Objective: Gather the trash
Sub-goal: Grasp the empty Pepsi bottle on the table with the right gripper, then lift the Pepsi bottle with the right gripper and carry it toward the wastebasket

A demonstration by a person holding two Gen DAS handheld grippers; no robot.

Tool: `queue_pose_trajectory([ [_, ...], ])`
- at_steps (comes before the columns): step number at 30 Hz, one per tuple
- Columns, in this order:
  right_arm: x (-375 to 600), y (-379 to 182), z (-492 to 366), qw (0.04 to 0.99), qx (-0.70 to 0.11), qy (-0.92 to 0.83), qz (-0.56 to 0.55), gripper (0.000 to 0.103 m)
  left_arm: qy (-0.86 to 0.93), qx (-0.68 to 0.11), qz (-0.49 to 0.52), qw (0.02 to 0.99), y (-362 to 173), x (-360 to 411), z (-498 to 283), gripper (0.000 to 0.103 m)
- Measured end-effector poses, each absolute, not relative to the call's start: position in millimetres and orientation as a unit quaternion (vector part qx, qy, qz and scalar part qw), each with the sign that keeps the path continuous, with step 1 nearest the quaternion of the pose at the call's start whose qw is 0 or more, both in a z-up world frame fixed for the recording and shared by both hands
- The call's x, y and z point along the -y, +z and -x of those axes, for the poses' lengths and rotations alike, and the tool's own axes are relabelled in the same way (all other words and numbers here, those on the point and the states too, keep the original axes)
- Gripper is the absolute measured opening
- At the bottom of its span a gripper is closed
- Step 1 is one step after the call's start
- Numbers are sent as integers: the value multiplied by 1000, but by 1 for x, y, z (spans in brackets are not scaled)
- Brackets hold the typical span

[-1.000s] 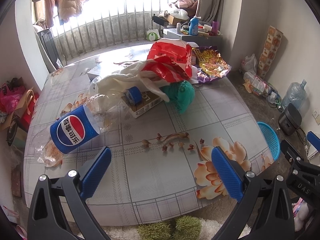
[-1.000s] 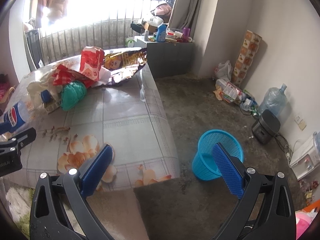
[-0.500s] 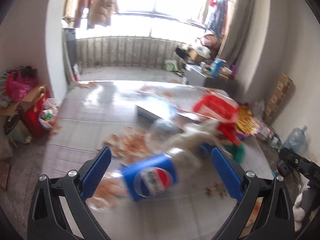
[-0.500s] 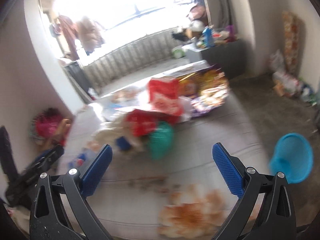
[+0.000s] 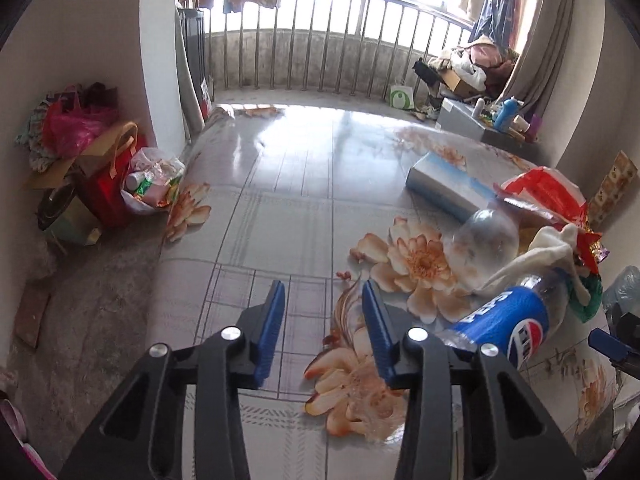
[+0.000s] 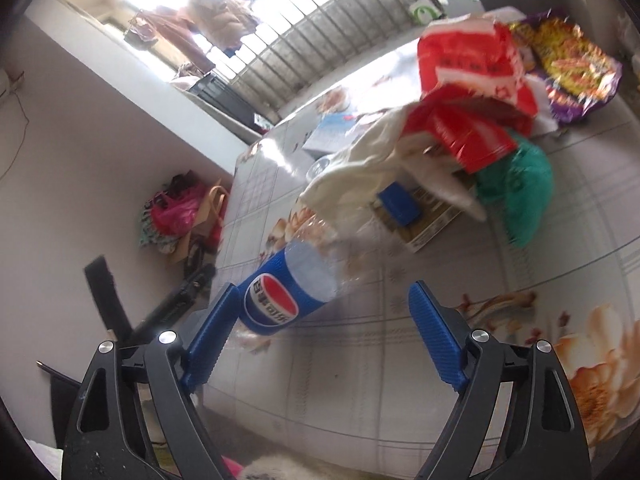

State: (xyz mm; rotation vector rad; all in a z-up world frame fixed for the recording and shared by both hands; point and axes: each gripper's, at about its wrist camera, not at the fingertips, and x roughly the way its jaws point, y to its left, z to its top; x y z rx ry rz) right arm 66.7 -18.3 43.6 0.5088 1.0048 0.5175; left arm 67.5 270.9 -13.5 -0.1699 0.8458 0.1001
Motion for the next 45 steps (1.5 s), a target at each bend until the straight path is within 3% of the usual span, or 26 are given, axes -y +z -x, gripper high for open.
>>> queue_pose_trajectory([
  [6,13,39,-69,793,-490,255,-255,81,-36,-465,112,877,-24,-266,-56,33],
  [17,49,14,-67,757,-528,228,-311,80,-174,-506,68,842,-40,-186,-16,33],
  [21,63,-5,-70,730,-543,226,-346,65,-200,-511,64,834,-50,-166,-18,33],
  [24,73,-9,-66,717,-544,239,-365,64,-213,-511,56,831,-48,-154,-18,31],
  [34,109,44,-33,773,-478,287,-303,64,-262,-487,16,833,-15,-116,-4,31],
  [45,177,83,-32,857,-392,211,-260,64,-289,-450,6,845,6,-48,-47,31],
])
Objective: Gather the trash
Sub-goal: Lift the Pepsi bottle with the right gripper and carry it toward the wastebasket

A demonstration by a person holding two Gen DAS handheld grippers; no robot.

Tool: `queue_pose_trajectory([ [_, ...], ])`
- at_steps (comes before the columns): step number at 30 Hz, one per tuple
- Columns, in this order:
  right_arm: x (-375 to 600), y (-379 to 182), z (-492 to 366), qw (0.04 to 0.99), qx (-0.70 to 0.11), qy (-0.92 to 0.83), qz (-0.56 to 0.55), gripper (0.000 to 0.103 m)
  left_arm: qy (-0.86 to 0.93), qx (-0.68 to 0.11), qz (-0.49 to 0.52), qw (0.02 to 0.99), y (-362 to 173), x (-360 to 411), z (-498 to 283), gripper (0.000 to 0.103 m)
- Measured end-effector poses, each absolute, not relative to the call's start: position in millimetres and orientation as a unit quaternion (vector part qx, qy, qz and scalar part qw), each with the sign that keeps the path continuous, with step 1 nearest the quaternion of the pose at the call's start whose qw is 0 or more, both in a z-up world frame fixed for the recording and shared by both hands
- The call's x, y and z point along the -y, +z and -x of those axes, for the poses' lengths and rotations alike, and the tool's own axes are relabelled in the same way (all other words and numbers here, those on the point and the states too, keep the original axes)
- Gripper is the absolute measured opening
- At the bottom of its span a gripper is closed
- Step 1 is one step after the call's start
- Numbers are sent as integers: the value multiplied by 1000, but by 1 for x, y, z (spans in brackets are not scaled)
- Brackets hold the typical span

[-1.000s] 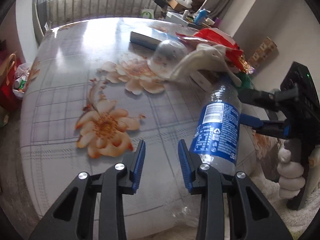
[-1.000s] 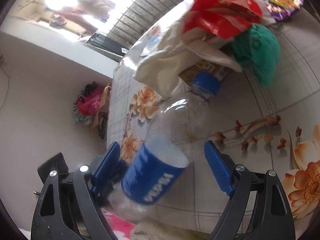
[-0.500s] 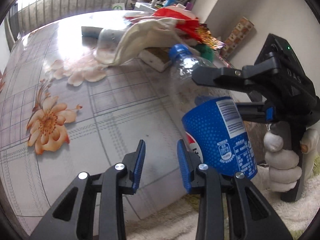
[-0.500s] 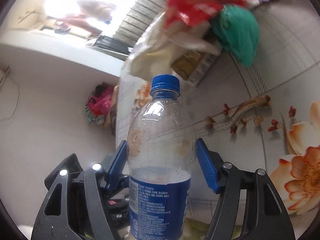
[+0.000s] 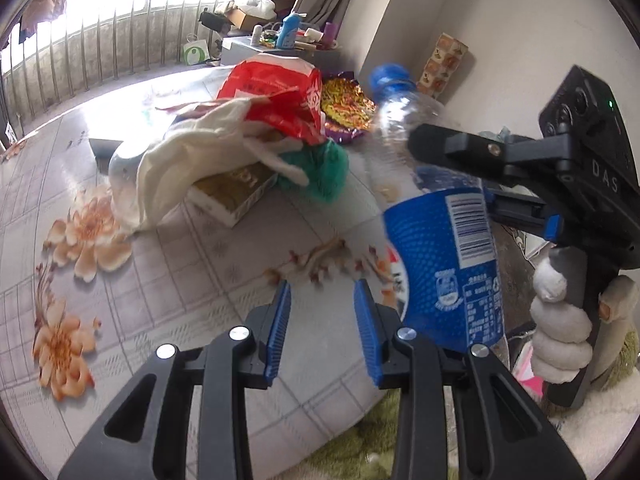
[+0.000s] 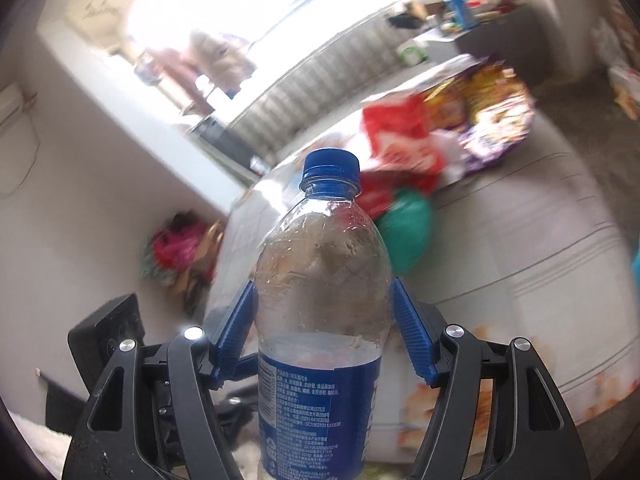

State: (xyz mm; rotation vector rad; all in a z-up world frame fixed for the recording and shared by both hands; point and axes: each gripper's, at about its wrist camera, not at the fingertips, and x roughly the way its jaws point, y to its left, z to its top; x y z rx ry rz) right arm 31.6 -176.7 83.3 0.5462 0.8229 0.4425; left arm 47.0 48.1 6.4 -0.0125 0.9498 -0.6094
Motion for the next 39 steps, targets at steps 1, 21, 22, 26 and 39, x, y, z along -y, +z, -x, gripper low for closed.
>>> queue_pose_trajectory([
  [1,193,82,-37,858,-391,194,-270,64,-285,-450,13,846,6,-46,-53,31],
  [21,176,35,-82,862,-445,90,-225,87,-132,-379,45,915,16,-103,-100,33],
  [22,179,35,-80,858,-449,92,-231,87,-124,-372,41,919,18,-107,-102,33],
  [26,181,36,-69,839,-472,107,-249,87,-108,-363,23,925,17,-114,-108,48],
  [39,180,23,-62,804,-506,123,-287,86,-136,-380,11,915,-5,-100,-122,39],
])
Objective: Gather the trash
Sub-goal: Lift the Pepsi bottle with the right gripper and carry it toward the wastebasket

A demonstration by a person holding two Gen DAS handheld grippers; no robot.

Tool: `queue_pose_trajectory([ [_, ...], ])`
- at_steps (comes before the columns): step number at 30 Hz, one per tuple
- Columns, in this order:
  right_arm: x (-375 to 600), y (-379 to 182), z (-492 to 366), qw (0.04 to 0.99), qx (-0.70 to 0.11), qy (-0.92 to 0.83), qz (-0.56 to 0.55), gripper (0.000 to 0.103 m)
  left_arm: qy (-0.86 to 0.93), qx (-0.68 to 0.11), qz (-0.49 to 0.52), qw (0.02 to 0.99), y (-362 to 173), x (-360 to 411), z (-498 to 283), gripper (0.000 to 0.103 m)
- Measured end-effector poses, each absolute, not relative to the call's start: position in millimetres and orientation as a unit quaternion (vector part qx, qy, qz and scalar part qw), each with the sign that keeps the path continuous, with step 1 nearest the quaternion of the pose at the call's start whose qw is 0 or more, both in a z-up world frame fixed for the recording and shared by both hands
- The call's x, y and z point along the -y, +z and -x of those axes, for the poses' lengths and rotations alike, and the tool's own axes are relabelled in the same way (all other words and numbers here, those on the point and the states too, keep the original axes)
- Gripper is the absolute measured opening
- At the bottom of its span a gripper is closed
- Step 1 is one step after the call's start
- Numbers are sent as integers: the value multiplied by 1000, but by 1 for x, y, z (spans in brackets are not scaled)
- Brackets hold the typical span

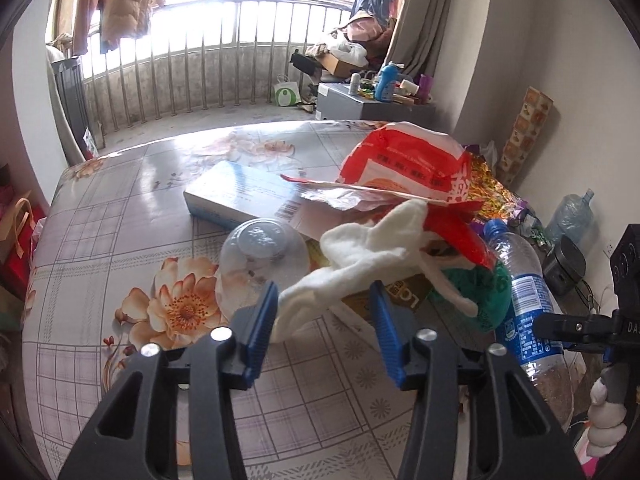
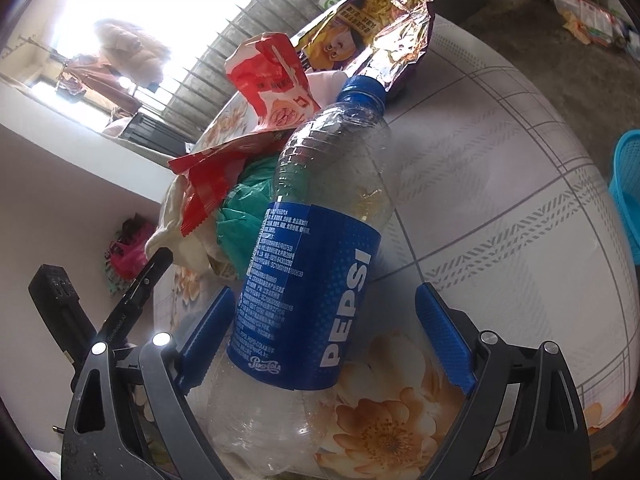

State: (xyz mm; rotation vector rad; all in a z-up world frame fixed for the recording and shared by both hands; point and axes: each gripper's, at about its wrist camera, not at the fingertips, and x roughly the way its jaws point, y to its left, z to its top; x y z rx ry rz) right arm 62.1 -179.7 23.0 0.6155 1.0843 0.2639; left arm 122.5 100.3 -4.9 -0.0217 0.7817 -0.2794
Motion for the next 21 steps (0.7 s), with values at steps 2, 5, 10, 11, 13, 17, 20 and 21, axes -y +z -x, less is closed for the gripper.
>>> queue_pose_trajectory([
  [2,181,22,-62,800,-508,126,-295,85,-144,-381,12,913,-5,-98,-119,32],
  [5,186,18,-65,793,-508,131,-309,81,-158,-387,21,908,-6,-97,-115,22],
  [10,197,12,-66,779,-503,137,-348,69,-171,-392,25,904,-6,-96,-108,11],
  [11,200,10,-64,774,-503,141,-357,66,-174,-391,25,903,-4,-96,-107,9],
  [13,205,6,-62,761,-499,153,-385,59,-180,-387,23,904,0,-94,-102,7],
  [17,212,10,-51,768,-494,144,-381,58,-192,-373,20,908,13,-95,-89,5],
  [20,220,14,-40,766,-486,148,-393,58,-207,-364,31,907,25,-97,-80,5],
  [21,224,16,-35,765,-483,149,-398,57,-212,-362,35,907,29,-99,-77,5],
])
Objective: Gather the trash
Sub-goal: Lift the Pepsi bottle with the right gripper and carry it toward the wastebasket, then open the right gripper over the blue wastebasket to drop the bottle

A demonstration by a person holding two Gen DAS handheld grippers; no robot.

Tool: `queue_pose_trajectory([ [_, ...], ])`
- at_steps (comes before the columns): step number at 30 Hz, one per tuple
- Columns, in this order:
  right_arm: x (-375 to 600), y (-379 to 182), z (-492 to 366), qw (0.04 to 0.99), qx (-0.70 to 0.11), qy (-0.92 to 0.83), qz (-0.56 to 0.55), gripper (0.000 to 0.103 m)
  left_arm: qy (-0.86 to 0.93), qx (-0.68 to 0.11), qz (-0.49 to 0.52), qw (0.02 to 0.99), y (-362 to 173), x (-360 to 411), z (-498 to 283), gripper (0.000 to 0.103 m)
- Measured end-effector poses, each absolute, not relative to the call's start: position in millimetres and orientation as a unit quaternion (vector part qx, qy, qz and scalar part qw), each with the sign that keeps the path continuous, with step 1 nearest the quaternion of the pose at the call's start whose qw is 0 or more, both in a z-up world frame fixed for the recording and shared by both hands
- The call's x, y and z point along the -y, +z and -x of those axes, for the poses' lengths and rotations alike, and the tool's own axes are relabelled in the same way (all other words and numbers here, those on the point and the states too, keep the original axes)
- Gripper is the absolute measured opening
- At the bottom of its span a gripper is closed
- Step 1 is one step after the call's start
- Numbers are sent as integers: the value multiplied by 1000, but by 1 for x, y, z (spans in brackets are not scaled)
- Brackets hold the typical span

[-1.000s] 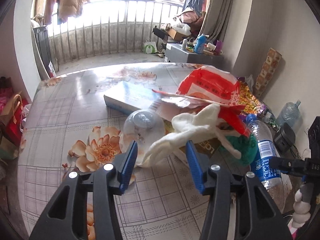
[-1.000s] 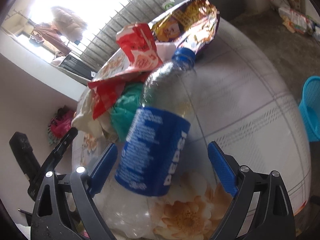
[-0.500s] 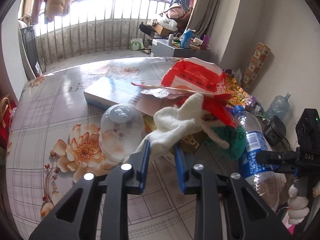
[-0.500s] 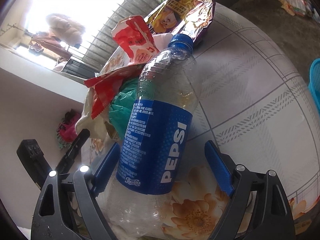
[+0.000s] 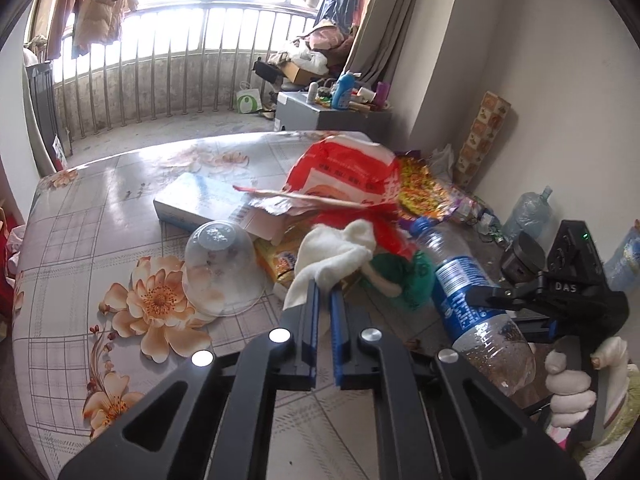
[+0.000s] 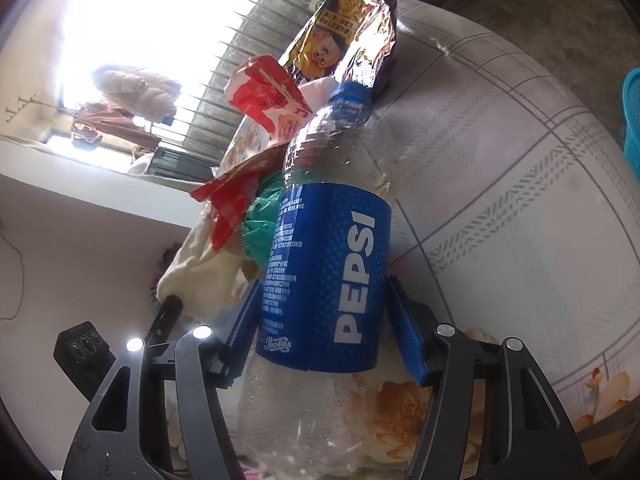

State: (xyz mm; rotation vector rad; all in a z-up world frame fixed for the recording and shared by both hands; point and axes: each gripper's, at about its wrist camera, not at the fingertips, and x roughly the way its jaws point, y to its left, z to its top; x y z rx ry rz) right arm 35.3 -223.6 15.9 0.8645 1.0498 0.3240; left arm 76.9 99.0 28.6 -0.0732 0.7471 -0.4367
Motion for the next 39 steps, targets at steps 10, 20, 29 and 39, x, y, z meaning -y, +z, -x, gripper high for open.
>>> queue_pose_trajectory([
  [10,253,30,3,769,-450,154,-428,56,-237,-321,58,915,78,-108,-52,4],
  [20,275,47,28,779,-408,161,-448,56,-285,-292,76,910,122,-91,-45,4],
  [29,325,62,58,804,-346,140,-464,56,-370,-292,58,880,142,-6,-66,4],
  [39,428,54,104,814,-273,1,-512,56,-476,-333,15,814,137,178,-117,4],
])
